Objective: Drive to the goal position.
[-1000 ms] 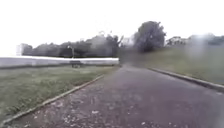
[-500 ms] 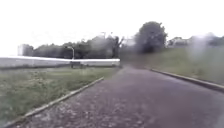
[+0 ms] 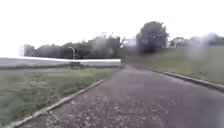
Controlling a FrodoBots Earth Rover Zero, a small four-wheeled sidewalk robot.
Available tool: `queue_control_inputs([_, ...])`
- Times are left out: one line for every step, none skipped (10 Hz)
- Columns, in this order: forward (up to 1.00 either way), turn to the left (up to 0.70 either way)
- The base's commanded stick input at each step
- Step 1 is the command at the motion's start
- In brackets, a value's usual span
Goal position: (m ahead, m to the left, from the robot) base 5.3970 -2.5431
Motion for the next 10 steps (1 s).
queue_control_inputs([0.70, 0.00])
queue_control_inputs([0.70, 0.00])
queue_control_inputs([0.70, -0.02])
queue_control_inputs([0.70, -0.08])
queue_control_inputs([0.70, -0.14])
queue_control_inputs([0.70, -0.14])
queue_control_inputs([0.70, -0.14])
queue_control_inputs([0.70, -0.14])
queue_control_inputs([0.70, -0.14])
queue_control_inputs([0.70, -0.14])
